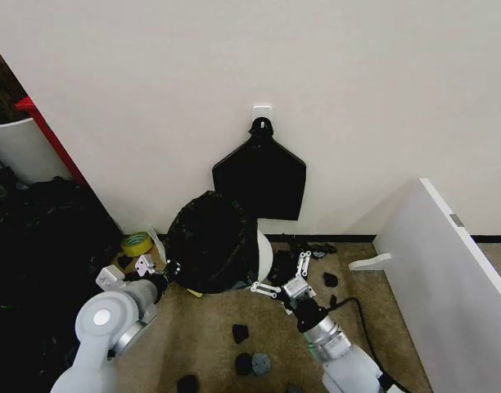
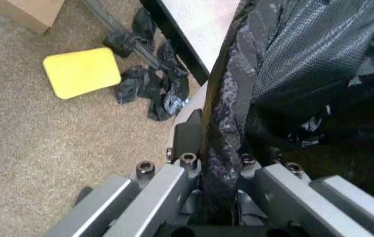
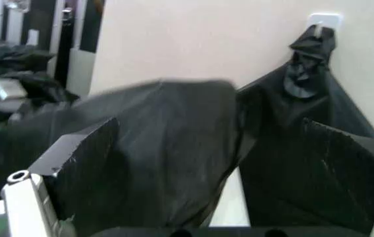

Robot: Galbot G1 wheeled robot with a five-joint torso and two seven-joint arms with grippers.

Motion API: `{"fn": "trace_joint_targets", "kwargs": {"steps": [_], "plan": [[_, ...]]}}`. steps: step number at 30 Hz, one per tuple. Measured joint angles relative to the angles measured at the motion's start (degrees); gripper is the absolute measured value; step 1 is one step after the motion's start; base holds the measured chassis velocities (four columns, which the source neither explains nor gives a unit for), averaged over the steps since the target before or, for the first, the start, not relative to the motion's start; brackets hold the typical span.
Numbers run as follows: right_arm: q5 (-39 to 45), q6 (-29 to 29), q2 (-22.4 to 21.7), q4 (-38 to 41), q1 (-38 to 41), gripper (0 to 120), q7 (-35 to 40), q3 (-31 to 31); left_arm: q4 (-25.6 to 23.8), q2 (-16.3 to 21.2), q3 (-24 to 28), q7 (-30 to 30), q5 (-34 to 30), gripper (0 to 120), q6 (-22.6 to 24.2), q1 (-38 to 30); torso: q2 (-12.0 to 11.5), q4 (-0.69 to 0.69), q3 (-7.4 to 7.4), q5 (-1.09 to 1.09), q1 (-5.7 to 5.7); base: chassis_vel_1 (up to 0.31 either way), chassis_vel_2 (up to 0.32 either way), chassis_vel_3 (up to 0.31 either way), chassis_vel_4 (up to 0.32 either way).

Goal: Place the garbage bag over the trash bin.

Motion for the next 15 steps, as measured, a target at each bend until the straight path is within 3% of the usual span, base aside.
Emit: {"fn": "trace_joint_targets", "kwargs": {"steps": [15], "plan": [[-3.5,3.7,0.0,-7.5,1.0,100,-3.8,1.1,-2.3,0.0,0.4,0.2,0.3,0,0.1,0.7,0.0,0.0,0.0,0.0,0.0,0.0,0.0,0.0,0.0]]}}
